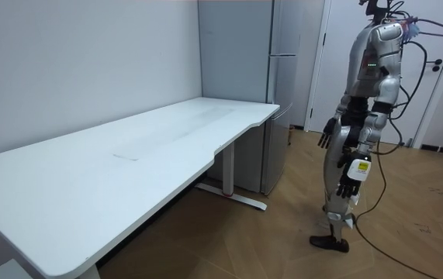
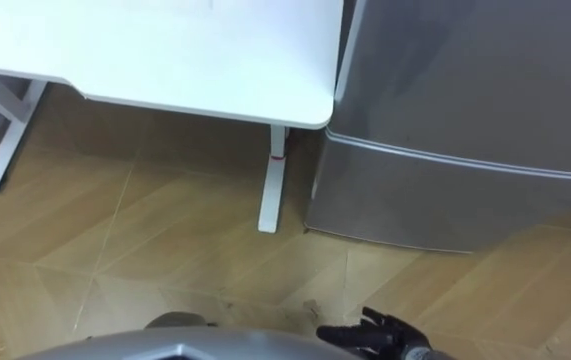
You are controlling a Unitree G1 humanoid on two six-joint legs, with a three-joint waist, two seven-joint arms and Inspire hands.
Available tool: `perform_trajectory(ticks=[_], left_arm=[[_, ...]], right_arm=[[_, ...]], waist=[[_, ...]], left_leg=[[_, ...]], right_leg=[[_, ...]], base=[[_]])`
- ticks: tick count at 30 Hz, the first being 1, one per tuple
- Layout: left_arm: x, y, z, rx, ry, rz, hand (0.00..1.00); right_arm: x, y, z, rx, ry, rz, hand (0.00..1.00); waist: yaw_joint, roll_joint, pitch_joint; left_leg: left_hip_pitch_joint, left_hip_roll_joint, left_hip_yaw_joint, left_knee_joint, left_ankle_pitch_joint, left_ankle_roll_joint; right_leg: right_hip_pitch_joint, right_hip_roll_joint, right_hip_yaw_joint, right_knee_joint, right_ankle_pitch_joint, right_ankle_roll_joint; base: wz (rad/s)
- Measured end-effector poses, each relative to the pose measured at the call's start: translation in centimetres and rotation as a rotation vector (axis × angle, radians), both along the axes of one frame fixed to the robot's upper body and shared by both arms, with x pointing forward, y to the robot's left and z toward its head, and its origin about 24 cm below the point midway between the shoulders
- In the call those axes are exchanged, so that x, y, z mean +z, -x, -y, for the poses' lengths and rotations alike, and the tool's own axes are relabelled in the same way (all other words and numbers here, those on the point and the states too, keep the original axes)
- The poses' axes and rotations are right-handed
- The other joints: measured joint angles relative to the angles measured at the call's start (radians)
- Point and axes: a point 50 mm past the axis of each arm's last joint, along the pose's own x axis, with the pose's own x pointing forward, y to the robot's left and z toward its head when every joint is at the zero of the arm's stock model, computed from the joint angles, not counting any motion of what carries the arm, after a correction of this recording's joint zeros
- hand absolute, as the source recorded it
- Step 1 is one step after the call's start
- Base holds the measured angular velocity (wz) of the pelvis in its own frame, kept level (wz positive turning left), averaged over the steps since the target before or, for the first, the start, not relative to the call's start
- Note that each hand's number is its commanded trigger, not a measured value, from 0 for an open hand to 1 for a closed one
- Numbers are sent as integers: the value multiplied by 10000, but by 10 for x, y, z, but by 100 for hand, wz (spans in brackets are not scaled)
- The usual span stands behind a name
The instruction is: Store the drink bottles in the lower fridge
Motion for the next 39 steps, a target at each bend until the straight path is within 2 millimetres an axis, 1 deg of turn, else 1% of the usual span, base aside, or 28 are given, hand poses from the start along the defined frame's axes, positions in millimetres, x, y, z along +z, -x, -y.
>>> perform_trajectory(ticks=[2, 3, 7, 11, 15, 16, 18, 23, 29, 33, 39], left_arm=[[0, 2, -1, 47, -4, -44, 0], [0, 2, -1, 55, -5, -49, 0], [1, 4, -1, 89, -20, -51, 0], [1, 5, -3, -19, -101, -114, 0], [1, 4, -3, -111, -143, -126, 0], [1, 4, -4, -85, -148, -133, 0], [1, 4, -4, -43, -166, -139, 0], [-1, 6, -2, 190, -121, -288, 0], [-1, 5, -3, 214, -178, -377, 0], [-1, 4, -3, 189, -187, -358, 0], [0, 1, -4, -136, -262, -391, 0]], right_arm=[[-1, 3, -1, -519, -88, -104, 0], [-1, 3, -1, -571, -86, -111, 0], [0, 5, 2, -929, -26, -94, 0], [0, 6, 4, -1184, 100, -113, 0], [0, 7, 5, -1251, 248, -164, 0], [0, 7, 5, -1261, 297, -189, 0], [-1, 8, 6, -1299, 374, -241, 0], [-1, 10, 6, -1478, 509, -449, 0], [-1, 12, 6, -1731, 589, -550, 0], [-1, 12, 6, -1725, 589, -543, 0], [-1, 12, 6, -1718, 576, -523, 0]], waist=[[-111, 15, -22], [-157, -41, -22], [-357, -52, -69], [-512, -62, -74], [-522, -75, -62], [-521, -71, -42], [-502, -70, -36], [-466, -34, -55], [-493, -51, -78], [-498, -92, -107], [-523, -96, -109]], left_leg=[[7, -2, -2, -9, 1, 1], [4, -7, -12, -8, 1, 1], [2, -22, -27, -5, 1, 1], [9, -29, -29, 4, 1, 1], [26, -29, -29, 5, 2, 2], [36, -29, -28, 4, 2, 2], [35, -28, -16, 3, 1, 2], [109, -25, 111, -59, 1, 3], [145, -25, 186, -110, 1, 3], [149, -25, 221, -123, 0, 3], [148, -25, 315, -118, -19, 22]], right_leg=[[1, 0, 7, 2, 0, 0], [0, -3, -2, 2, 0, 0], [0, -12, -4, 1, -5, 9], [2, -17, 10, 2, -7, 11], [7, -22, 14, 2, -7, 11], [11, -23, 18, 3, -8, 12], [1, -21, 54, 2, -16, 13], [-14, -9, 258, 1, -20, 12], [-41, -13, 325, -6, -23, 17], [-65, -15, 382, -14, -24, 18], [-129, -21, 538, 1, -27, 22]], base=[[0], [0], [0], [0], [0], [0], [-2], [-6], [-3], [-2], [-5]])
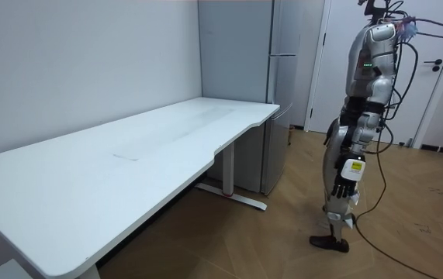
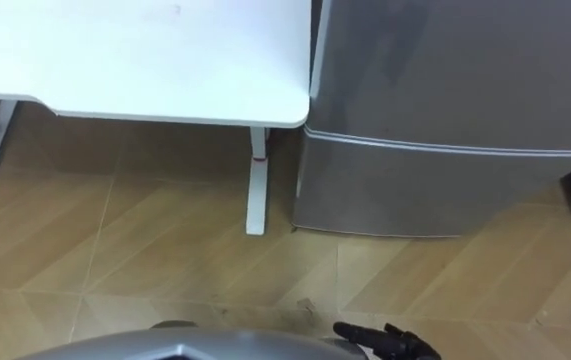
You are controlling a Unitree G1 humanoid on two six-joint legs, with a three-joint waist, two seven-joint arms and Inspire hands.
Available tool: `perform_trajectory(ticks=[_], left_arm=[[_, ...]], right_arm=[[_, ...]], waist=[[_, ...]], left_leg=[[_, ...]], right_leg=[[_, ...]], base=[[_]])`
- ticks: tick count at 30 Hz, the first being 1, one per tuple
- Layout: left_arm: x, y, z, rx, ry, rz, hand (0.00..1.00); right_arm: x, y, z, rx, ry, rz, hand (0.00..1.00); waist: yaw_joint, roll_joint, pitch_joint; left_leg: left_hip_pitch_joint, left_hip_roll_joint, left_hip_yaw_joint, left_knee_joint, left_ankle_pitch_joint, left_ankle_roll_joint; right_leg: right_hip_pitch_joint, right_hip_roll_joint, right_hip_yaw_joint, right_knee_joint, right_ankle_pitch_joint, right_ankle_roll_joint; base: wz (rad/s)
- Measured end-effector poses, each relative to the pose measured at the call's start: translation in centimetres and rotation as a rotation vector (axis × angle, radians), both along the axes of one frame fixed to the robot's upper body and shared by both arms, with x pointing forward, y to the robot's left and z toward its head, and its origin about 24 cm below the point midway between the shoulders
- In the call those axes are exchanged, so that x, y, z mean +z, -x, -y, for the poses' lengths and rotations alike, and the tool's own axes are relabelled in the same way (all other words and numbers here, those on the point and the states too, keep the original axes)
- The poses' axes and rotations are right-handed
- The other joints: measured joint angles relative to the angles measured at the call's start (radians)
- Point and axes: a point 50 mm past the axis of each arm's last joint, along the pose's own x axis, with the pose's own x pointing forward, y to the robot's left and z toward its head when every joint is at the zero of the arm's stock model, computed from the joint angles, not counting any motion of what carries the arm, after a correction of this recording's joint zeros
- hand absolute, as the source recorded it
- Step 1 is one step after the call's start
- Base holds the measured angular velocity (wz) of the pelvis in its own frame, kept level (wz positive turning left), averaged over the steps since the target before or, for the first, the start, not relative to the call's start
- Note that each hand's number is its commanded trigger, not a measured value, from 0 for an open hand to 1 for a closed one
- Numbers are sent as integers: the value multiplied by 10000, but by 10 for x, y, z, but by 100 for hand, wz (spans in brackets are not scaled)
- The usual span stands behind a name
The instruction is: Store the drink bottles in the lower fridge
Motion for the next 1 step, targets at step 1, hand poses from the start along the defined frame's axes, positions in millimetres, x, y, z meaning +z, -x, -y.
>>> perform_trajectory(ticks=[1], left_arm=[[0, -1, 0, -83, -18, 1, 0]], right_arm=[[0, 0, 0, 3, -2, 4, 0]], waist=[[-18, -4, -3]], left_leg=[[-1, -1, 12, -1, -3, 4]], right_leg=[[-14, -3, 21, 10, 0, 1]], base=[[0]])
